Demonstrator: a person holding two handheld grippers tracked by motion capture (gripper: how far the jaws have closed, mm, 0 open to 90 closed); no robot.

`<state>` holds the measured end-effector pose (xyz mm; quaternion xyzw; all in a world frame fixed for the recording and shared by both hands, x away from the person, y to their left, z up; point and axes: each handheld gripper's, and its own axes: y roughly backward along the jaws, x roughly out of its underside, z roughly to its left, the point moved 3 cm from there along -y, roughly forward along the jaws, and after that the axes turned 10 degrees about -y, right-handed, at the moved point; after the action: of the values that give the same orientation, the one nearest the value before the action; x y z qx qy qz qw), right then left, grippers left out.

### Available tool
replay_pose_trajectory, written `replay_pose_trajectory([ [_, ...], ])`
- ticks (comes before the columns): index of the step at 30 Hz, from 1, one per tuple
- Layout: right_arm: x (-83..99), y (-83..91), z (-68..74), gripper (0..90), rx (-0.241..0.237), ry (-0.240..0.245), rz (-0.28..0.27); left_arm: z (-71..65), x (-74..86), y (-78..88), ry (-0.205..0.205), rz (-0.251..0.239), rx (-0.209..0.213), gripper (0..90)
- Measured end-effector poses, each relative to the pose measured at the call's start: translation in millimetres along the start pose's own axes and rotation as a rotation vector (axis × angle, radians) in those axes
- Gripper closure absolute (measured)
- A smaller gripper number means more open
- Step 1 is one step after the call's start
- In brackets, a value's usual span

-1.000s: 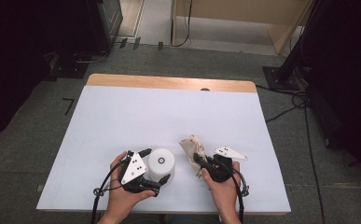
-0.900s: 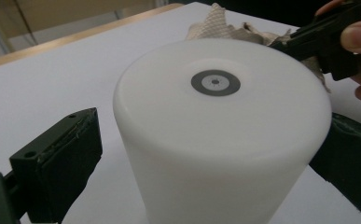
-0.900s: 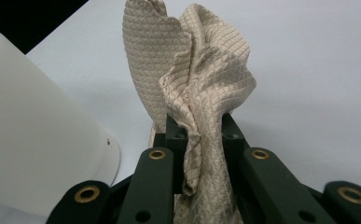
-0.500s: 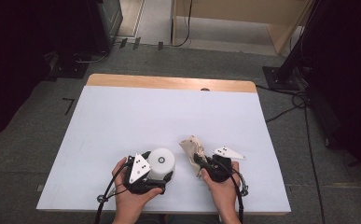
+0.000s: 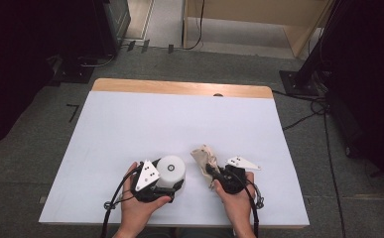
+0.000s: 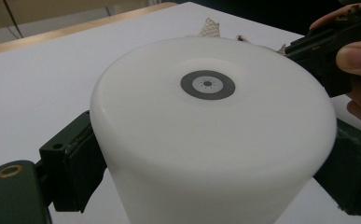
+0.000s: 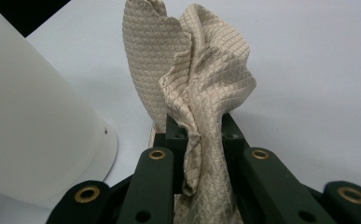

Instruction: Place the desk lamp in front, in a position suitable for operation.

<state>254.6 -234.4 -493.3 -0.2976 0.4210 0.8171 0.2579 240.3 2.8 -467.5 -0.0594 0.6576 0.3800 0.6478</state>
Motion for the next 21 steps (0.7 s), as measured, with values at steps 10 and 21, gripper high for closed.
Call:
replay_pose_trajectory([
  [10,-0.8,0.8,-1.0,79.8,0.0,-0.004,-0.005,7.8,-7.2,-0.5,-0.137,-0.081,0.192,8.8],
  [21,-0.4,1.0,0.4,79.8,-0.003,-0.003,-0.005,16.1,-3.5,-4.9,-0.249,-0.155,0.398,8.8],
])
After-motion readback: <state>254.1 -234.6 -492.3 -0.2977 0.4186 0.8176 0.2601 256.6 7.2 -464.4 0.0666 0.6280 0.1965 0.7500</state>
